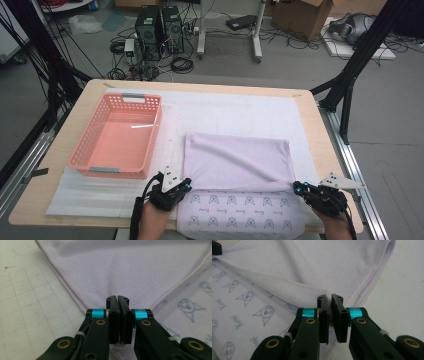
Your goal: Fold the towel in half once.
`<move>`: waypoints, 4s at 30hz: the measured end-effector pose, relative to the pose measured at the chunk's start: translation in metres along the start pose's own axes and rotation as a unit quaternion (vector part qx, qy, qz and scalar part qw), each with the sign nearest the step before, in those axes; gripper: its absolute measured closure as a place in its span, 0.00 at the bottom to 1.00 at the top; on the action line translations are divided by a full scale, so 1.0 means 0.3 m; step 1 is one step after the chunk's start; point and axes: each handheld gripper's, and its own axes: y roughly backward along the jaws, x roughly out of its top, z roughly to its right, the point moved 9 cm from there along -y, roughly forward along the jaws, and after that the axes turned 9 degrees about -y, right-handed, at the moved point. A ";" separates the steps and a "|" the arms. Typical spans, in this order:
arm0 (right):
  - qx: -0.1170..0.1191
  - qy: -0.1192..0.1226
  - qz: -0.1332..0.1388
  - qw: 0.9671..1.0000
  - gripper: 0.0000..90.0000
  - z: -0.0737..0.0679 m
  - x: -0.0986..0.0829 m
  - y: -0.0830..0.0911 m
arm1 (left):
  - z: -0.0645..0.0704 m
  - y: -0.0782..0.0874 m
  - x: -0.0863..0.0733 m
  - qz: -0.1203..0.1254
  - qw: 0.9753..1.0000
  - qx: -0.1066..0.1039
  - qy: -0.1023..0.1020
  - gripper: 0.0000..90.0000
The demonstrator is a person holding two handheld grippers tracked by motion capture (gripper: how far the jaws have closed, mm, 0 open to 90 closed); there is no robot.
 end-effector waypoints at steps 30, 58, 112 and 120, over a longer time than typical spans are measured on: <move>0.015 -0.024 0.043 0.999 0.69 -0.063 -0.014 0.159 | 0.038 0.199 0.035 0.107 0.990 -0.071 0.050 0.52; -0.150 -0.025 -0.006 0.988 0.91 0.238 0.253 -0.366 | -0.164 -0.034 0.070 0.060 0.993 -0.064 0.073 0.45; -0.079 -0.034 -0.002 0.996 0.95 0.142 0.263 -0.230 | -0.304 -0.223 0.263 0.007 0.997 0.030 0.077 0.95; -0.094 -0.032 0.052 0.994 0.95 0.187 0.452 -0.259 | -0.428 -0.265 0.355 0.028 0.993 0.060 0.093 0.95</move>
